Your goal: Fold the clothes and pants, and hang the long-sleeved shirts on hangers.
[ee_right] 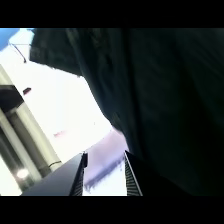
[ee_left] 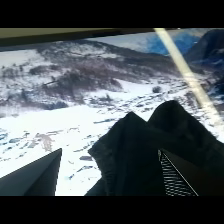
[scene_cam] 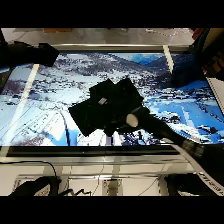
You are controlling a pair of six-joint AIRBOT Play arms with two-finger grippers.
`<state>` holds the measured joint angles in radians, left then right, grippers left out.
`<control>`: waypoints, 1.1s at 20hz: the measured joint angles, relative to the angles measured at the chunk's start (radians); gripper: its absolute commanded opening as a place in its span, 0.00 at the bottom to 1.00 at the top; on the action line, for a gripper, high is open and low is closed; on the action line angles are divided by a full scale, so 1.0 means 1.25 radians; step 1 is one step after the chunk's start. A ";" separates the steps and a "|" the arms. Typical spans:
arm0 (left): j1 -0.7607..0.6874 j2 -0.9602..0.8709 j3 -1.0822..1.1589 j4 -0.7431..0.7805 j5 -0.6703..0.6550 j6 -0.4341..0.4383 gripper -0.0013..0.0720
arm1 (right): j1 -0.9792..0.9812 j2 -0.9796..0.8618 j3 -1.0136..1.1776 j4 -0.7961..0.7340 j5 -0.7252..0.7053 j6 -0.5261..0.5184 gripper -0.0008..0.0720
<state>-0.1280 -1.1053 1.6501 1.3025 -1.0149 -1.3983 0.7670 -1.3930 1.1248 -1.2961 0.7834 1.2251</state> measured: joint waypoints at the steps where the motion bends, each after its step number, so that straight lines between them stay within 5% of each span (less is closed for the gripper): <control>1: 0.000 0.000 0.000 0.010 0.000 0.000 0.97 | 0.033 -0.027 0.005 -0.023 -0.027 -0.004 0.40; 3: 0.000 -0.001 0.000 0.025 0.000 0.000 0.97 | 0.085 -0.072 0.026 -0.059 -0.084 -0.007 0.62; 9: 0.000 -0.001 0.000 0.042 0.000 0.000 0.97 | 0.153 -0.197 0.116 -0.141 -0.195 -0.011 0.61; 22: 0.000 -0.001 0.000 0.047 0.000 0.000 0.97 | 0.128 -0.356 0.246 -0.199 -0.217 -0.013 0.57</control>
<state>-0.1280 -1.1061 1.6501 1.3613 -1.0149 -1.3983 0.9264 -1.8378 1.4326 -1.5452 0.5125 1.2087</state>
